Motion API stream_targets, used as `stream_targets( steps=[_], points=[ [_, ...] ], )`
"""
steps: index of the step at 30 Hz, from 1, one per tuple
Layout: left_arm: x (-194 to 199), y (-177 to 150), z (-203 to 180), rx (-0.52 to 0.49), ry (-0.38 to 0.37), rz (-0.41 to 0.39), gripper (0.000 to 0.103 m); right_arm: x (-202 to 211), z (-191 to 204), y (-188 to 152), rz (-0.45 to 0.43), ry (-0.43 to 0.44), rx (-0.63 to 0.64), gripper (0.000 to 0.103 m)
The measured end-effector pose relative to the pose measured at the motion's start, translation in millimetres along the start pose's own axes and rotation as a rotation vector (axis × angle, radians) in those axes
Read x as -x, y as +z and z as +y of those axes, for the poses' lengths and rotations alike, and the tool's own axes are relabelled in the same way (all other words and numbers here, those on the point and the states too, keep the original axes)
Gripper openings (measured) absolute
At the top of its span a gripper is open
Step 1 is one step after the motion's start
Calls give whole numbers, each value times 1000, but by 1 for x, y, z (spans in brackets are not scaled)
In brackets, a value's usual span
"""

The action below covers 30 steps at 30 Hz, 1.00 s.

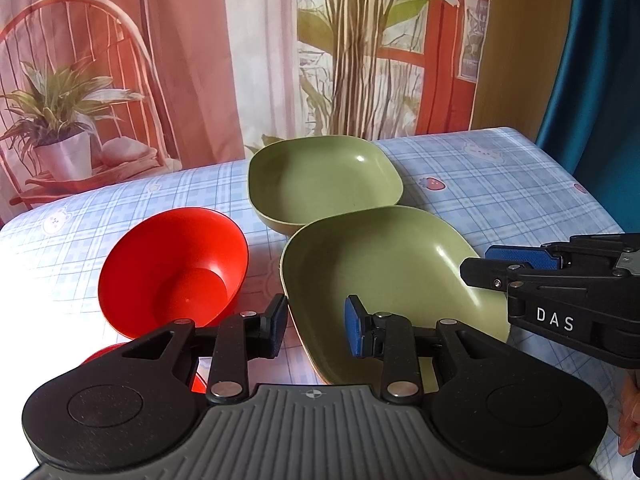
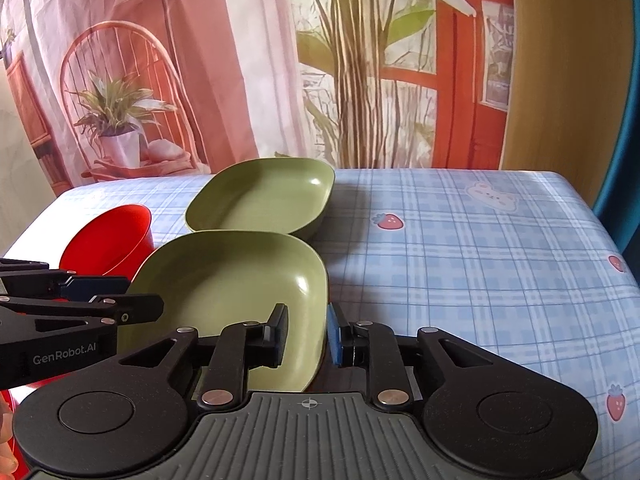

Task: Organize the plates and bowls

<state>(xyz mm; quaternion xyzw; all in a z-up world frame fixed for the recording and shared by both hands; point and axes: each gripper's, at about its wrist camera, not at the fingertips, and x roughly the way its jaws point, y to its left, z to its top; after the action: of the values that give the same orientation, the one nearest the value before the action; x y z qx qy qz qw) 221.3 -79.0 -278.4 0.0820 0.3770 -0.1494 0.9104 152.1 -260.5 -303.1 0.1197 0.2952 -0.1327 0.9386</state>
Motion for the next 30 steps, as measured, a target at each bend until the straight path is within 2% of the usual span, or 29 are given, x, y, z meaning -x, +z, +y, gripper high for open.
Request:
stream_targets(
  steps=[6,14,21,30],
  points=[
    [3,0,1,11,4,-13,38,7,0,1,-18,-9,9,21],
    [16,4,-1,22,-5,-49,39,19,-4,6,-45,-6,12,21],
    [25,15,1,36,-32,-78,39,26,-9,19,-69,-10,23,21],
    [25,34,11,54,-31,-98,39,22,-18,43,-88,-1,28,21]
  ],
)
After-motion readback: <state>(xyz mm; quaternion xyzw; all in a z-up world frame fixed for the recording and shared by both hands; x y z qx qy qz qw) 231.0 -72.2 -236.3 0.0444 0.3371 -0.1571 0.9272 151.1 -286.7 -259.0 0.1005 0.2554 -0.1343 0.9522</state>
